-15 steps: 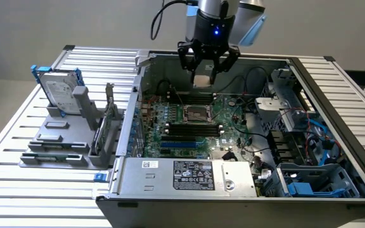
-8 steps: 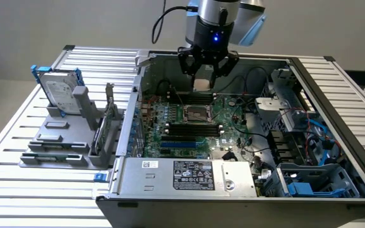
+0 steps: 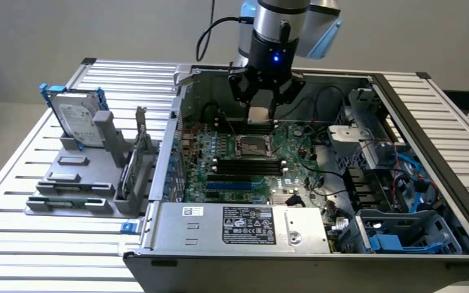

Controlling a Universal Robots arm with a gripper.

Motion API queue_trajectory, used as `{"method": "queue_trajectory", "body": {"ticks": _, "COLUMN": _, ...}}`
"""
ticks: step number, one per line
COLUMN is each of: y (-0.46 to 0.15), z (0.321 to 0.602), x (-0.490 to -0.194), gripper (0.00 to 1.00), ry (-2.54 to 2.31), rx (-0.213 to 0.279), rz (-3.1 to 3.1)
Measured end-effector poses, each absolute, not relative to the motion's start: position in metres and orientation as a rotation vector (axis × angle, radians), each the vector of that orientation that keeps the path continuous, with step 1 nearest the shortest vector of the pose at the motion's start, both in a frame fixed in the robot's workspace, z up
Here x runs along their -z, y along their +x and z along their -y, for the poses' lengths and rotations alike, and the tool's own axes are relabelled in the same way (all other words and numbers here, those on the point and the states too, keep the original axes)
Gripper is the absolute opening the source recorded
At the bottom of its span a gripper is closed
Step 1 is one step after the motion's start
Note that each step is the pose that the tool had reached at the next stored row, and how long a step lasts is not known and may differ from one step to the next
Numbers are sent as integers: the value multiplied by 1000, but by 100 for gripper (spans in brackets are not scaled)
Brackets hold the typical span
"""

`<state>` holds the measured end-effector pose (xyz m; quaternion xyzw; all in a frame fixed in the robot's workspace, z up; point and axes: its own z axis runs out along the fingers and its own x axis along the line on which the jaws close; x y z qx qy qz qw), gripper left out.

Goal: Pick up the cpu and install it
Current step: 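Pick up the cpu and move it towards the insertion slot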

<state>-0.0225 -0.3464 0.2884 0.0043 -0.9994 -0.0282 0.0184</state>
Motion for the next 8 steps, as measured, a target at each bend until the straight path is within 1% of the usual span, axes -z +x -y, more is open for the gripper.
{"method": "queue_trajectory", "body": {"ticks": 8, "y": -22, "z": 346, "x": -274, "gripper": 54, "ry": 13, "rx": 87, "rz": 3103}}
